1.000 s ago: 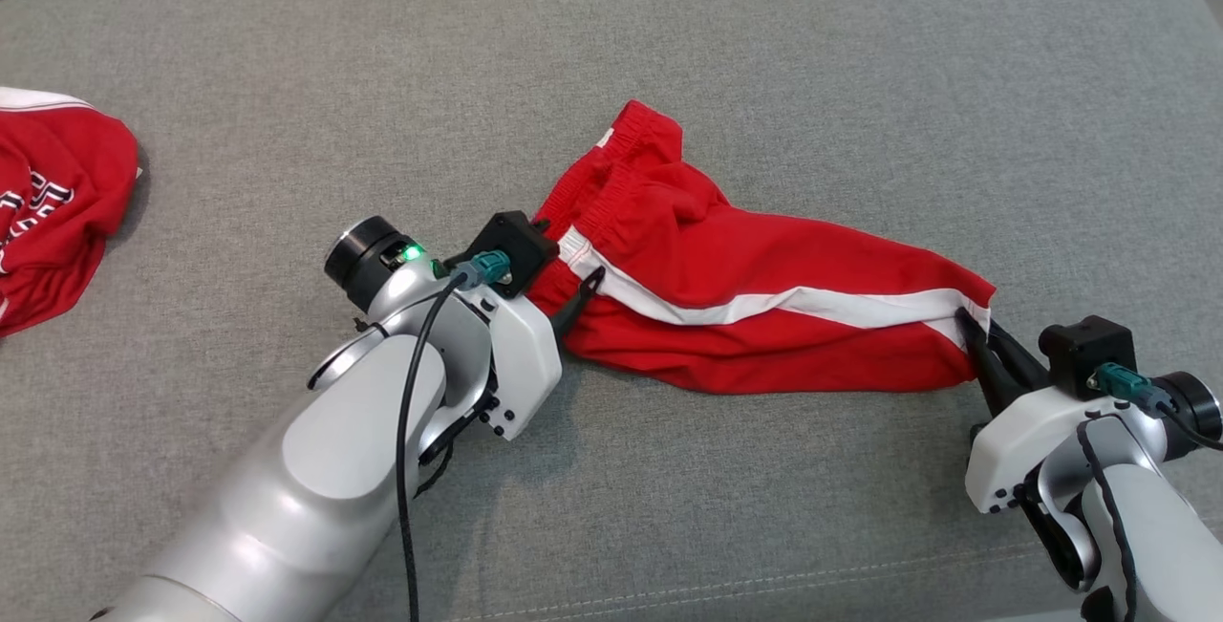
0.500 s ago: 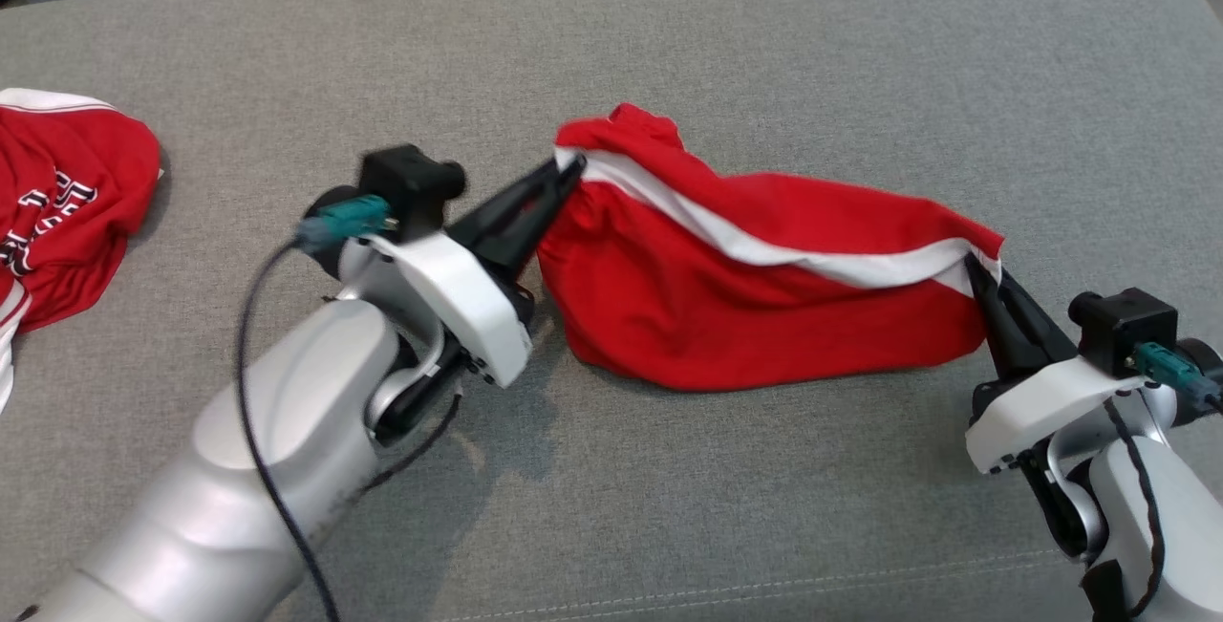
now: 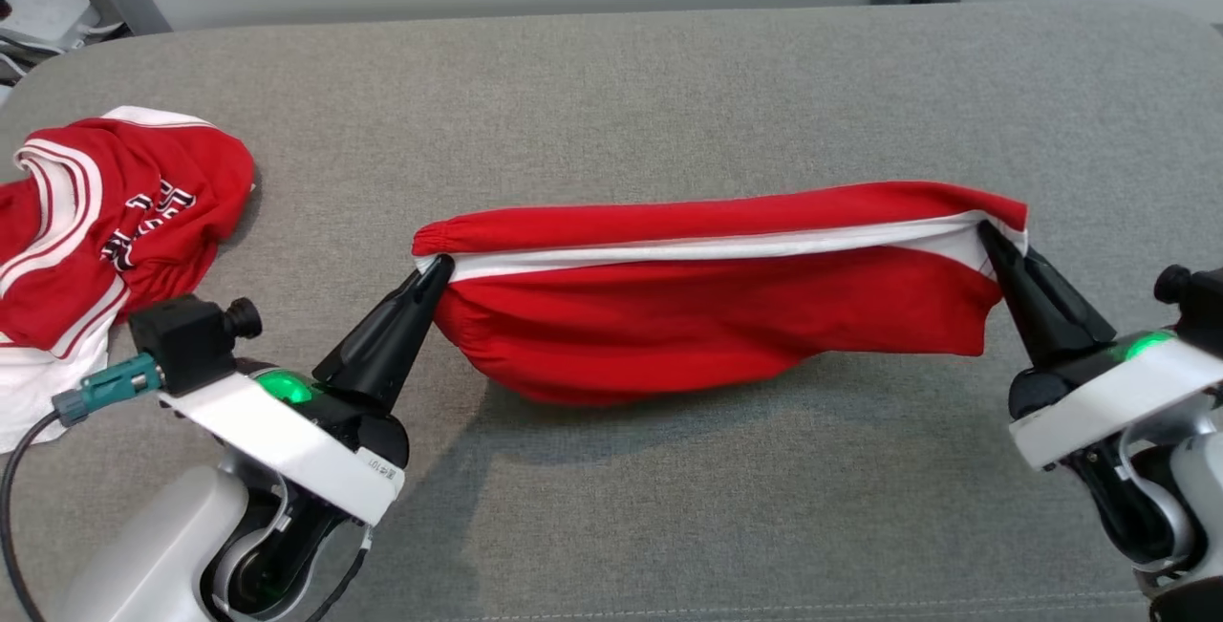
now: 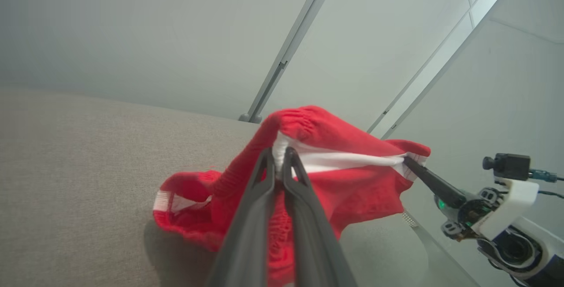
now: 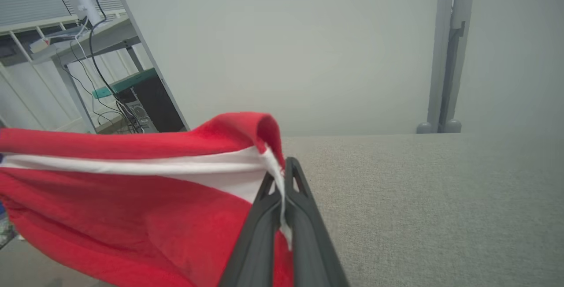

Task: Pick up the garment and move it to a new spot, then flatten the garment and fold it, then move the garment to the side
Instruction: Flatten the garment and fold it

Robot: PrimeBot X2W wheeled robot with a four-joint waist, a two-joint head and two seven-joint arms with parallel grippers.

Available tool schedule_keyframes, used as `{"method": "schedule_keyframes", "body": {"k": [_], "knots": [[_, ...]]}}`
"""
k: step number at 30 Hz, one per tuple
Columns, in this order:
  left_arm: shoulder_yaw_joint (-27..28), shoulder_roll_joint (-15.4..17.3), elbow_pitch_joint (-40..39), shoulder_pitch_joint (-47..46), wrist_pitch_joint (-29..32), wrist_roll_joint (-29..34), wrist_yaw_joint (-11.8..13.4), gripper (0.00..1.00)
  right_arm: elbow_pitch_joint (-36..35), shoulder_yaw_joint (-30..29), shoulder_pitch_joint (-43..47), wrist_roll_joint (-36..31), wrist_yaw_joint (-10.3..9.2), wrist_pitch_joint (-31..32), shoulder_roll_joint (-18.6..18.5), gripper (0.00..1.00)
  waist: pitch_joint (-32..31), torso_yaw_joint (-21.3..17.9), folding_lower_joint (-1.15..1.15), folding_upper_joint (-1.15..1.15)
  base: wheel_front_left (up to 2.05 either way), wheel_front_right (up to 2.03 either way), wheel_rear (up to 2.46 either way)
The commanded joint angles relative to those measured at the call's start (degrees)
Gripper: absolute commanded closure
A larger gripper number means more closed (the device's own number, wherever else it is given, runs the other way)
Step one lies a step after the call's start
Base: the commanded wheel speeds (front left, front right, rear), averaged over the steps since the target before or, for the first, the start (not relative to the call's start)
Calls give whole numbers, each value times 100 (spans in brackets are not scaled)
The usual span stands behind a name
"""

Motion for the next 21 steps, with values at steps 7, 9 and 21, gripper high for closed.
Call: {"method": "schedule_keyframes", "body": {"k": [7, 9, 21], "knots": [[679, 455, -1080, -248, 191, -615, 51, 100, -1109, -293, -38, 1505, -1, 785, -681, 100, -614, 0, 0, 0, 0, 0, 0], [681, 546, -1185, -286, 337, -659, 119, 100, -1090, -227, -56, 1493, -1, 1126, -890, 100, -786, -41, 0, 0, 0, 0, 0], [38, 260, -111, 451, 127, -311, 155, 100, 286, 927, 318, 1036, -1, 1129, -227, 56, -551, -36, 0, 0, 0, 0, 0]]}}
